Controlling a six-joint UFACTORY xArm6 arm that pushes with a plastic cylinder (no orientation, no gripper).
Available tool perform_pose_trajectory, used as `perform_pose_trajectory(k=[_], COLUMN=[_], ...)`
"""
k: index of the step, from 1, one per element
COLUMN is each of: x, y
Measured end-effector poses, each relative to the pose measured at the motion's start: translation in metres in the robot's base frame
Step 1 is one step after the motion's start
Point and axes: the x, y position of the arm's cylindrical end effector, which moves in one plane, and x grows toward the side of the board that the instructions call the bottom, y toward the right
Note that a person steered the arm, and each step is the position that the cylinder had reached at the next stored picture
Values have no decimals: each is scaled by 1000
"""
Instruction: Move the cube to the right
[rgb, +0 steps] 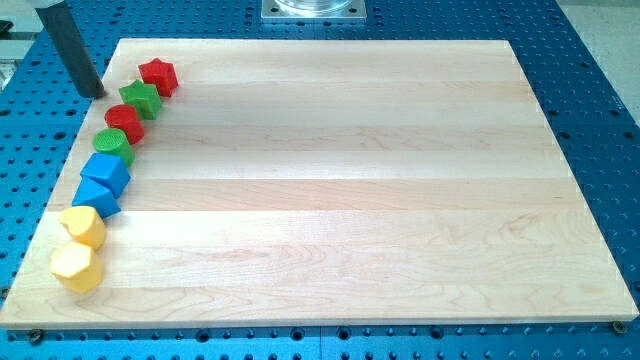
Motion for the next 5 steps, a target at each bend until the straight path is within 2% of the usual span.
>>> perform_pose_trajectory(k=[1, 2, 3, 5], x=[0, 25, 71, 122], y=[0, 7, 13, 30])
